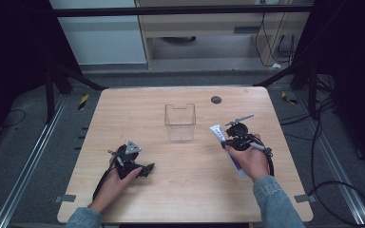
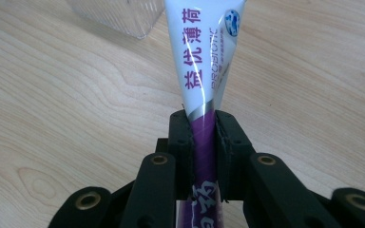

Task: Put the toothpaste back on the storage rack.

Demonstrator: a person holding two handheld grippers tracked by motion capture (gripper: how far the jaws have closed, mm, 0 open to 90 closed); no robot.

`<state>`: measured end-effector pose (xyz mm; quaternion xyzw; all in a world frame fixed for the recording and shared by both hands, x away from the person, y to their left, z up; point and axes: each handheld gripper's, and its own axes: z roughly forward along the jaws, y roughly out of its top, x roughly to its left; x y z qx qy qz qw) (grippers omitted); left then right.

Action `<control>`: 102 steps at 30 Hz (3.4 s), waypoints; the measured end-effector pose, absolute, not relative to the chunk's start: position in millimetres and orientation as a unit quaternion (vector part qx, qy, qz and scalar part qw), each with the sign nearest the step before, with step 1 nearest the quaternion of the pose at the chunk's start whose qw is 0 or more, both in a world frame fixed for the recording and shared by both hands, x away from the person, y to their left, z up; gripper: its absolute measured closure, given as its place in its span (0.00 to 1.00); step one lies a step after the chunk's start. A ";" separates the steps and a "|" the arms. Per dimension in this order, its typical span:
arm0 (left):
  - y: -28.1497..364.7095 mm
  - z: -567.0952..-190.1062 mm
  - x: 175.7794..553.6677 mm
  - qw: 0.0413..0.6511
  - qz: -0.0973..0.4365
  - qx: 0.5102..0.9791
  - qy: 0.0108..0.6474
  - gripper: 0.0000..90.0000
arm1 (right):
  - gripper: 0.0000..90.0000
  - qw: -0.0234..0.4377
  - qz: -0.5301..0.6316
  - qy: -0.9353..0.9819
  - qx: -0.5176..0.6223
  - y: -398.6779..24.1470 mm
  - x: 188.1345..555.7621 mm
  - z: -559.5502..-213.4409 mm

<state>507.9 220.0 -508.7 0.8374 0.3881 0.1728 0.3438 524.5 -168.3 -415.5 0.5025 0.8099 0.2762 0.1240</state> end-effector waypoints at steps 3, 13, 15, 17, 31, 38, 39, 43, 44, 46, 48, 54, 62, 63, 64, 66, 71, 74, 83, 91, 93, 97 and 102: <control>220.2 -508.6 507.9 0.343 0.173 0.838 0.387 0.00 | 0.87 0.129 0.281 0.807 0.503 -169.6 524.8 -412.4; 220.0 -508.7 507.9 0.344 0.173 0.837 0.388 0.00 | 0.87 0.144 0.319 0.794 0.496 -167.7 526.5 -397.4; 220.1 -508.6 507.9 0.343 0.173 0.838 0.388 0.00 | 0.87 0.147 0.321 0.794 0.496 -166.5 527.2 -394.3; 220.0 -508.7 507.9 0.344 0.173 0.837 0.388 0.00 | 0.87 0.149 0.325 0.793 0.492 -165.7 528.5 -391.4; 220.2 -508.5 508.0 0.343 0.173 0.838 0.387 0.00 | 0.87 0.166 0.359 0.775 0.493 -161.5 541.2 -372.1; 220.1 -508.6 507.9 0.344 0.173 0.838 0.388 0.00 | 0.87 0.179 0.379 0.763 0.492 -157.9 548.5 -359.4; 220.1 -508.6 507.9 0.344 0.173 0.838 0.388 0.00 | 0.87 0.181 0.381 0.761 0.493 -157.4 549.8 -357.5; 220.0 -508.6 507.9 0.344 0.173 0.838 0.388 0.00 | 0.87 0.188 0.394 0.753 0.493 -155.2 555.5 -348.6; 220.2 -508.6 508.0 0.343 0.173 0.838 0.387 0.00 | 0.87 0.190 0.397 0.752 0.491 -154.4 557.1 -346.6; 220.1 -508.6 507.9 0.344 0.173 0.838 0.388 0.00 | 0.87 0.196 0.402 0.749 0.490 -151.4 560.1 -342.2; 220.1 -508.6 507.9 0.344 0.173 0.838 0.388 0.00 | 0.87 0.200 0.408 0.745 0.489 -148.6 562.8 -338.3; 219.9 -508.7 507.9 0.345 0.173 0.837 0.388 0.00 | 0.87 0.211 0.418 0.742 0.479 -135.9 572.3 -325.8; 220.0 -508.7 508.0 0.345 0.173 0.837 0.388 0.00 | 0.87 0.223 0.445 0.729 0.469 -117.7 583.5 -308.0; 220.0 -508.8 508.0 0.345 0.173 0.837 0.388 0.00 | 0.87 0.224 0.447 0.728 0.469 -115.9 585.0 -307.5; 220.0 -508.8 508.0 0.345 0.173 0.837 0.388 0.00 | 0.87 0.226 0.449 0.727 0.468 -113.8 587.2 -306.9; 219.9 -508.7 508.0 0.345 0.173 0.837 0.388 0.00 | 0.87 0.233 0.456 0.720 0.468 -109.1 591.6 -305.5; 219.9 -508.7 508.0 0.345 0.173 0.837 0.388 0.00 | 0.87 0.243 0.471 0.710 0.464 -98.3 598.0 -300.4; 220.0 -508.7 508.0 0.345 0.173 0.837 0.388 0.00 | 0.87 0.251 0.474 0.707 0.461 -91.8 602.6 -298.3; 220.0 -508.7 508.0 0.345 0.173 0.837 0.388 0.00 | 0.87 0.258 0.481 0.701 0.459 -79.9 612.6 -298.4; 220.0 -508.7 508.0 0.345 0.173 0.837 0.388 0.00 | 0.87 0.262 0.484 0.700 0.456 -67.5 617.1 -303.7; 220.1 -508.7 508.0 0.344 0.173 0.838 0.387 0.00 | 0.87 0.262 0.485 0.700 0.454 -64.9 618.0 -304.4; 220.0 -508.5 508.0 0.344 0.172 0.838 0.388 0.00 | 0.87 0.265 0.484 0.704 0.448 -58.1 619.5 -303.7; 220.0 -508.6 508.0 0.344 0.173 0.838 0.388 0.00 | 0.87 0.270 0.485 0.704 0.443 -50.5 622.5 -302.4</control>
